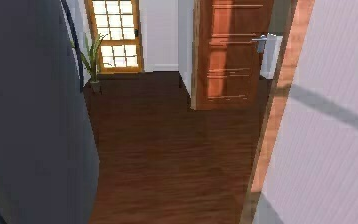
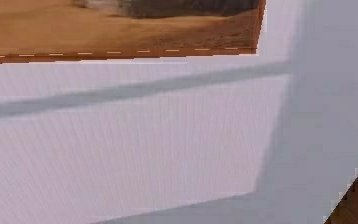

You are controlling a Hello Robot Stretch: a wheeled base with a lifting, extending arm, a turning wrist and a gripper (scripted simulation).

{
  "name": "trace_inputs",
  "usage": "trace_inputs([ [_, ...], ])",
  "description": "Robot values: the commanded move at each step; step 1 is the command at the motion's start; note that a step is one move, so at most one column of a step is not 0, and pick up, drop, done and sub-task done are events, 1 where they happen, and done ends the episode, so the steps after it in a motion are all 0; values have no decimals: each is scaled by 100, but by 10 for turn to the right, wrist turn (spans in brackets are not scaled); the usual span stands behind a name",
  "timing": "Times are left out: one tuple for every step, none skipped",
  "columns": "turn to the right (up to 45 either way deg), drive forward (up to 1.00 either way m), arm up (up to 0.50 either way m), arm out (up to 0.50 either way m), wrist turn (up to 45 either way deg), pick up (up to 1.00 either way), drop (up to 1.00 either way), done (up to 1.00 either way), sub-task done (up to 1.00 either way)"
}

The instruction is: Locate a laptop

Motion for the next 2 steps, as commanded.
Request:
trace_inputs([
  [0, 100, 0, 0, 0, 0, 0, 0, 0],
  [-360, 0, 0, 0, 0, 0, 0, 0, 0],
])
